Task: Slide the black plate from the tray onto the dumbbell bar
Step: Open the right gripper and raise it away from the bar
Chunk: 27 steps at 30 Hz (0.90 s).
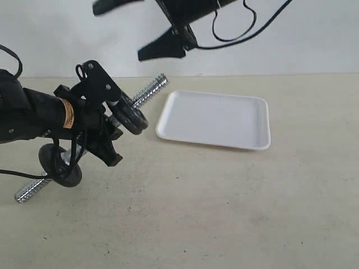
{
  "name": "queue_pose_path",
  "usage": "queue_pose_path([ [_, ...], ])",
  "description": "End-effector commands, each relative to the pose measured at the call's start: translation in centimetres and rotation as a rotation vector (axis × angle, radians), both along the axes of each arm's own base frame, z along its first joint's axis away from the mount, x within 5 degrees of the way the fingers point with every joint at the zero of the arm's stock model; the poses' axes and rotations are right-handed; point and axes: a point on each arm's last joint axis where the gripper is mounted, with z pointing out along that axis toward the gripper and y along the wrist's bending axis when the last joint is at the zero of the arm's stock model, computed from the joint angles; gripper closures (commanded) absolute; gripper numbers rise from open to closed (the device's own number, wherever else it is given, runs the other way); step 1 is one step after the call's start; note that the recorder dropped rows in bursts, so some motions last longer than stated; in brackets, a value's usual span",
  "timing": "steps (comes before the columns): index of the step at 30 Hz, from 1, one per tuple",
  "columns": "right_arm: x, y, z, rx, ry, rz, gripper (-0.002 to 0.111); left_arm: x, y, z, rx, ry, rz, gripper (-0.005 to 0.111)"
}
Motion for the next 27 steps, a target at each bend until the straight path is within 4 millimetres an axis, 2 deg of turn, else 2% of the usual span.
queue_pose_path([
  [1, -0.5, -0.1, 1.5, 0.041, -0.059, 0.016, 0.007, -0.7, -4.8, 8.6, -0.636, -0.540, -0.421, 0.102],
  [12, -0.2, -1.0, -0.2, -0.169, -0.317, 0.111, 0.007, -0.4, -4.6, 8.1, -0.590, -0.500, -0.386, 0.102],
  [15, 0.6, -1.3, -0.5, -0.229, -0.379, 0.059, 0.007, -0.3, -4.5, 7.7, -0.557, -0.475, -0.364, 0.102],
  [22, 1.6, -3.0, -0.7, -0.262, -0.392, 0.027, 0.009, 0.0, -4.1, 7.0, -0.493, -0.426, -0.320, 0.102],
  [24, 1.7, -3.8, -0.8, -0.266, -0.370, 0.039, 0.017, 0.0, -4.1, 6.8, -0.481, -0.416, -0.312, 0.102],
  [25, 1.8, -4.4, -0.8, -0.269, -0.358, 0.043, 0.026, 0.0, -4.0, 6.7, -0.474, -0.411, -0.307, 0.102],
  [26, 1.9, -4.9, -0.8, -0.270, -0.346, 0.043, 0.037, 0.0, -4.0, 6.7, -0.470, -0.408, -0.304, 0.102],
  [27, 2.2, -5.6, -0.8, -0.273, -0.349, 0.028, 0.056, 0.1, -4.0, 6.7, -0.474, -0.402, -0.299, 0.102],
])
